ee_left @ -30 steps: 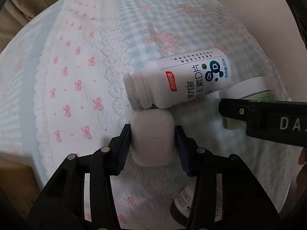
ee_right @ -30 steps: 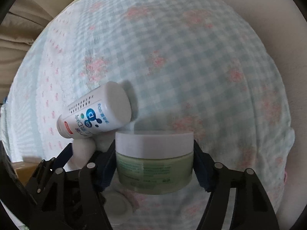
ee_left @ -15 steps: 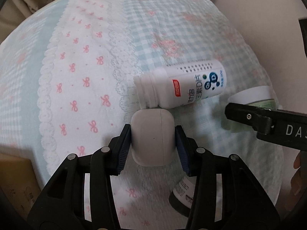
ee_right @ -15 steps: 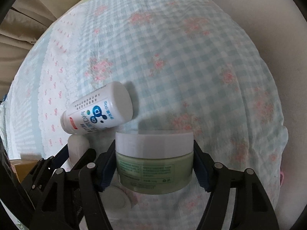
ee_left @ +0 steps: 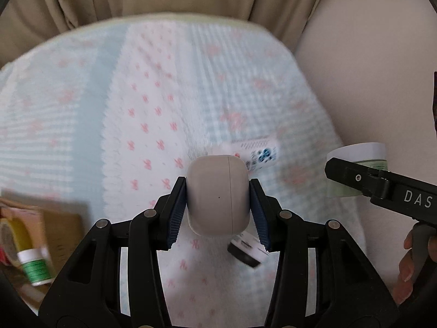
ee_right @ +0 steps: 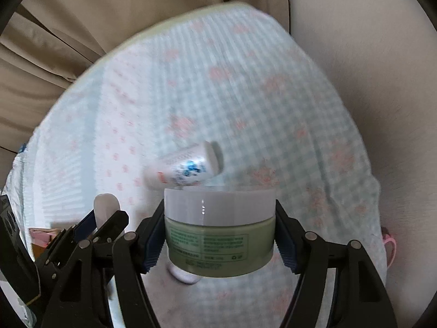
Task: Organize rigid objects
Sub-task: 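Carry the white case and pale green jar into the box and release both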
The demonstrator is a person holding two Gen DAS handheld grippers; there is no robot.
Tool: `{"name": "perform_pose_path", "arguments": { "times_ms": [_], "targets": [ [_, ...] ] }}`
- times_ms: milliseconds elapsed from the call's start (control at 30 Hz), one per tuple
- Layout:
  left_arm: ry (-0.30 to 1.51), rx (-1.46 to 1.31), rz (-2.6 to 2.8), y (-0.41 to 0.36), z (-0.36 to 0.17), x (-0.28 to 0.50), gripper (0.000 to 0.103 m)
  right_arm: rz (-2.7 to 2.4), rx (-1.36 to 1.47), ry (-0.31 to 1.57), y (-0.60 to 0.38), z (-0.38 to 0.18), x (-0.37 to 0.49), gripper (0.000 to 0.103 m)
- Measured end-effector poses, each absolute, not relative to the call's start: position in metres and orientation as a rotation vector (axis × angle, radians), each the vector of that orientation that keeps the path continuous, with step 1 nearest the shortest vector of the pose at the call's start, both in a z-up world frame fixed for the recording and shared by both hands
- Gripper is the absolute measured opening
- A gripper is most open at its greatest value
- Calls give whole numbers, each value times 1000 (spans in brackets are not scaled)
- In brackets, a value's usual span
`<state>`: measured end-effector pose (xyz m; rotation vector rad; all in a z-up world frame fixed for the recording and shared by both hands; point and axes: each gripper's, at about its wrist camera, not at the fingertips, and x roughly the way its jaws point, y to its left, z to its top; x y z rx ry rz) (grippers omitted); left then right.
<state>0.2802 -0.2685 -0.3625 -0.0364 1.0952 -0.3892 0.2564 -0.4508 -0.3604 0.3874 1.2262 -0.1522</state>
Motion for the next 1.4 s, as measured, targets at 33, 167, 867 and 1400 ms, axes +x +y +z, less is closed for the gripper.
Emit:
{"name": "perform_pose_path", "arguments": {
  "times_ms": [33, 167, 867, 1400],
  "targets": [
    [1078, -43, -390, -262, -346, 275, 42, -148, 384, 1210, -448, -347, 252, 66],
    [1031, -75, -383, -237, -292, 260, 42, -122, 357, 1155, -431, -293, 236, 66],
    [934, -173, -187, -25, -160, 175, 42, 185, 223, 1041, -246, -152, 169, 66],
    [1081, -88, -252, 136, -224, 232, 42, 110, 297, 1145, -96, -200, 193, 66]
  ]
}}
